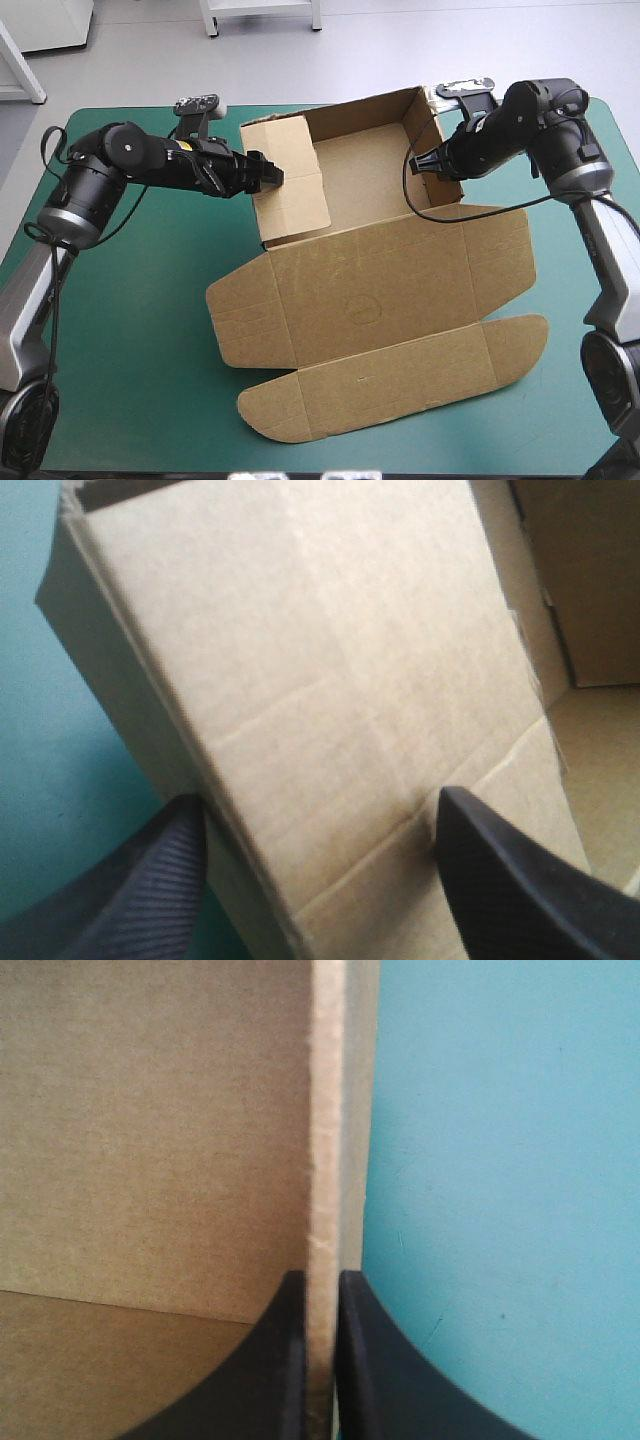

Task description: Fold the box

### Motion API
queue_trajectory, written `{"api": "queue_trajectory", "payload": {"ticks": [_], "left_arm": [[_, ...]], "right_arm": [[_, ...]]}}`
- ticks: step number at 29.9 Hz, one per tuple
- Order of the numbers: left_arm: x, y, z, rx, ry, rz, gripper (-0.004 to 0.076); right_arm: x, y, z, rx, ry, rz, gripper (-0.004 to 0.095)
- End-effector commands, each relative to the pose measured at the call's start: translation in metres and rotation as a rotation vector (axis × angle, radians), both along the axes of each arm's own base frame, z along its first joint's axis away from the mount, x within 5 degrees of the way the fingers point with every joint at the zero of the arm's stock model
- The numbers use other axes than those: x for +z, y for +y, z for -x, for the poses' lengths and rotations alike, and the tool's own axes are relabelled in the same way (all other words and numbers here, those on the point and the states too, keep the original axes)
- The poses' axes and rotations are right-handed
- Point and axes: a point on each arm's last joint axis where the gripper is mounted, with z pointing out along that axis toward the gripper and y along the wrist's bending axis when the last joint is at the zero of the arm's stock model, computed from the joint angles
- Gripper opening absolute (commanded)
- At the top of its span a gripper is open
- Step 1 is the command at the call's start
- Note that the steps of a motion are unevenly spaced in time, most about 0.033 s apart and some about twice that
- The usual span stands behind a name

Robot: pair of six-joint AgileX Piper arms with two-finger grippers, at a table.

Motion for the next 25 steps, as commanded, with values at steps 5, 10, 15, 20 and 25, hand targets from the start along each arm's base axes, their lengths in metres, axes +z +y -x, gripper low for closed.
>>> {"api": "queue_trajectory", "payload": {"ticks": [5,10,15,20,25], "left_arm": [[0.021,-0.008,0.006,0.075,-0.025,0.081,0.0444],[0.010,-0.013,0.001,0.065,0.061,0.116,0.0398],[0.001,-0.017,-0.006,0.064,0.096,0.133,0.0398],[-0.010,-0.020,-0.013,0.063,0.131,0.135,0.0385],[-0.014,-0.021,-0.018,0.074,0.131,0.138,0.0340]], "right_arm": [[0.030,0.011,0.014,0.017,-0.120,-0.065,-0.0011],[0.030,0.012,0.015,0.020,-0.118,-0.067,-0.0011],[0.030,0.012,0.015,0.021,-0.114,-0.066,-0.0011],[0.030,0.013,0.015,0.026,-0.113,-0.071,-0.0011],[0.031,0.015,0.015,0.038,-0.119,-0.097,-0.0011]]}}
